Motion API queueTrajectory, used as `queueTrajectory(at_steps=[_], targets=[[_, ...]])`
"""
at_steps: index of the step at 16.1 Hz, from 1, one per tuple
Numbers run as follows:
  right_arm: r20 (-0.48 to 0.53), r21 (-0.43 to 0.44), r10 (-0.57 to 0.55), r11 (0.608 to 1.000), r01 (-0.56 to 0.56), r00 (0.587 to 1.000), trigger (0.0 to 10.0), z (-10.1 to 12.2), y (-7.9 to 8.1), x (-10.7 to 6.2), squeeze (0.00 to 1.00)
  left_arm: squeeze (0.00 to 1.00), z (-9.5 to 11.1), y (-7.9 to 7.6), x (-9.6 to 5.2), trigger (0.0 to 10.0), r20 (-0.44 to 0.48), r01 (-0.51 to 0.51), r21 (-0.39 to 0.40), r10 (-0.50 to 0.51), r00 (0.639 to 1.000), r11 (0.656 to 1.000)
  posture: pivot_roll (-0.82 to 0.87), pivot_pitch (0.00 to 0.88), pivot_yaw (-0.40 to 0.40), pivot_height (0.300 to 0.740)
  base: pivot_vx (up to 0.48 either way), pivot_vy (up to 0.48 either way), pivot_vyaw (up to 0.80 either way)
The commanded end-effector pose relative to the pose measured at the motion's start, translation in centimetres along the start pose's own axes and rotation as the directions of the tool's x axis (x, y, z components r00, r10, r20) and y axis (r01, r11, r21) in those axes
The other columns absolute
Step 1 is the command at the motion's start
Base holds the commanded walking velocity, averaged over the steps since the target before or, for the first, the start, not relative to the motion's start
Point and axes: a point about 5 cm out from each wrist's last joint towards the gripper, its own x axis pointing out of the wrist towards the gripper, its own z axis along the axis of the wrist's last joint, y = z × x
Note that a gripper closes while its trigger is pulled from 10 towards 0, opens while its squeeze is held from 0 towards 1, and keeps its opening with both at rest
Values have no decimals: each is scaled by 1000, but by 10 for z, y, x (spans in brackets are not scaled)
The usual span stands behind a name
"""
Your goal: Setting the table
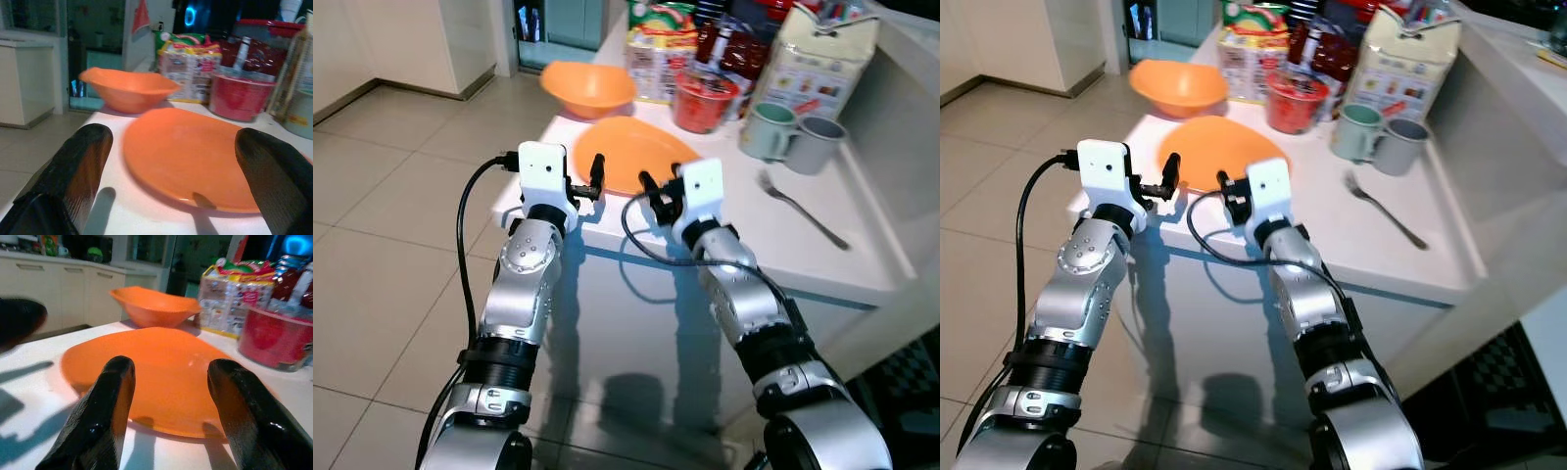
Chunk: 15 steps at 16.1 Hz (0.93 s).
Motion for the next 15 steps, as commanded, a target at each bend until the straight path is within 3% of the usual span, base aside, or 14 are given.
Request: queueTrajectory(at_steps=[1,9,15], targets=[[-15,-4,-20,1000,20,1000,10000,-2,-8,-1,0,0,3,-7,4,10000,12,17,0,-17,1000,1000,92,0,-107,740,0,-405,0],[-18,-10,-17,1000,17,1000,10000,-3,-9,-1,0,0,4,-5,5,10000,19,2,2,-2,1000,1000,93,0,-108,740,0,-371,0],[-18,-9,-15,1000,15,1000,10000,-3,-8,-1,0,0,3,-4,6,10000,11,-2,5,2,1000,1000,92,0,-106,740,0,0,0]])
